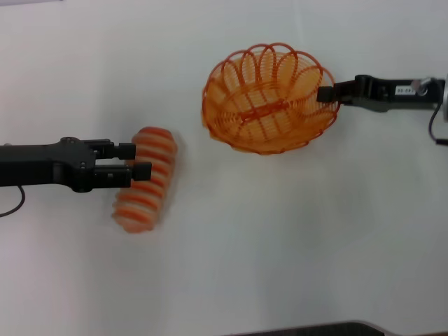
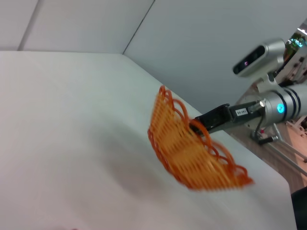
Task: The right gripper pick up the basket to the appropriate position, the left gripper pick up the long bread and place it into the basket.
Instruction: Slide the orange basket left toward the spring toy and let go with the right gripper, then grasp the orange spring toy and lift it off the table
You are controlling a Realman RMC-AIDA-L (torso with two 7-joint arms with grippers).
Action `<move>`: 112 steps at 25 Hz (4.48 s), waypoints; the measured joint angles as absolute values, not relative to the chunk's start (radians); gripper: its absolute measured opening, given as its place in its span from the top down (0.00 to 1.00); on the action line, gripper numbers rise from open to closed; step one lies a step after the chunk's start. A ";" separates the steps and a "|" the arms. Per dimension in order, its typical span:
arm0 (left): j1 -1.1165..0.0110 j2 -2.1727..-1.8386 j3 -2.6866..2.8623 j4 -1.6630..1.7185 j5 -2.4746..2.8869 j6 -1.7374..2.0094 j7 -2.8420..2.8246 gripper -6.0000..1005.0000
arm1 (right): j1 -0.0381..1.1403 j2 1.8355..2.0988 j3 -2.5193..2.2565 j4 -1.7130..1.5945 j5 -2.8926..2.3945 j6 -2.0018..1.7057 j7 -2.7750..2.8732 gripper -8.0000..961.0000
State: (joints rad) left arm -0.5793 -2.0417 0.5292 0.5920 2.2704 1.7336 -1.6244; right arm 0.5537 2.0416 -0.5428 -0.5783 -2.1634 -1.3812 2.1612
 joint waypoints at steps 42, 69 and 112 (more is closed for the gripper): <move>-0.589 -2.039 0.529 0.589 2.270 1.698 -1.623 0.28 | 0.423 2.070 -0.445 -0.438 -2.042 -1.360 2.096 0.36; -0.587 -2.046 0.523 0.580 2.270 1.696 -1.630 0.28 | 0.518 1.886 -0.496 -0.617 -2.143 -1.929 1.544 0.37; -0.668 -2.164 1.170 1.108 2.619 1.507 -2.666 0.28 | 0.512 1.942 -0.501 -0.607 -2.179 -1.715 1.506 0.37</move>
